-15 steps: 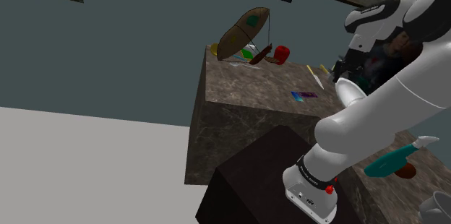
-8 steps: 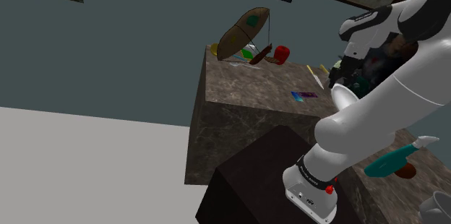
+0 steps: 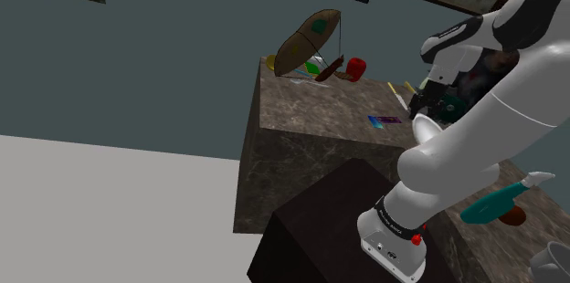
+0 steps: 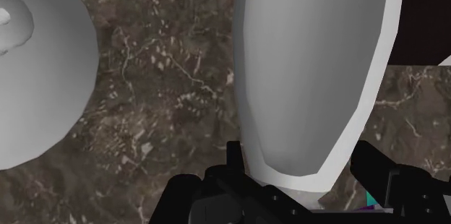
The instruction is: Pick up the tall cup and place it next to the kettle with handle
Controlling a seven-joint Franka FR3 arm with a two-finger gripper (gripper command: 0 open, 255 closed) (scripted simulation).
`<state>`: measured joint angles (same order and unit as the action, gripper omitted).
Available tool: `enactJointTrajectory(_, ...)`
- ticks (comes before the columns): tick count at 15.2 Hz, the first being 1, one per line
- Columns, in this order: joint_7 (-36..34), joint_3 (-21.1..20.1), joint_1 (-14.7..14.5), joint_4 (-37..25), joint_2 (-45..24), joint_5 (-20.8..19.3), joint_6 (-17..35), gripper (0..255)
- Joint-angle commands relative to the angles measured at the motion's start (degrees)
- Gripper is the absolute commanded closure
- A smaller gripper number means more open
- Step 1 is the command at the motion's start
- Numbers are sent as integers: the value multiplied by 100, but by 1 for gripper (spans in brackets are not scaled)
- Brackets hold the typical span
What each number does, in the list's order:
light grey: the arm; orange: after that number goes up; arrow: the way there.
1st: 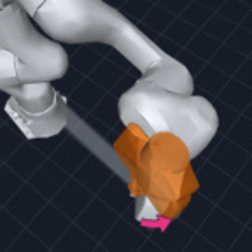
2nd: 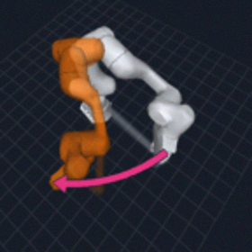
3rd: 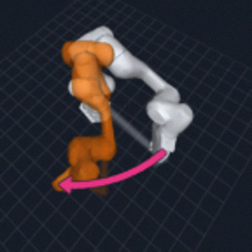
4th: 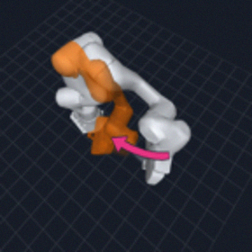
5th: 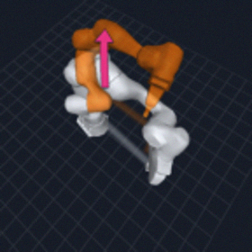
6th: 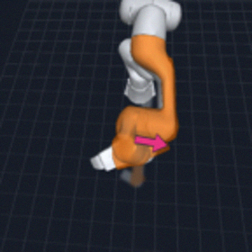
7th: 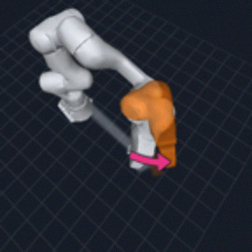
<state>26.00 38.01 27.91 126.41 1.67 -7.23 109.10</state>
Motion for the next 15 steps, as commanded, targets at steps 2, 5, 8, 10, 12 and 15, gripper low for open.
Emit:
enactJointTrajectory(2,35,10,4,123,-133,70,237,255)
enactJointTrajectory(5,92,20,15,226,-293,157,473,255)
enactJointTrajectory(8,100,20,17,240,-316,170,506,255)
enactJointTrajectory(10,100,20,17,240,-316,170,506,255)
enactJointTrajectory(12,100,20,17,240,-316,170,506,255)
enactJointTrajectory(15,100,20,17,240,-317,170,507,0)
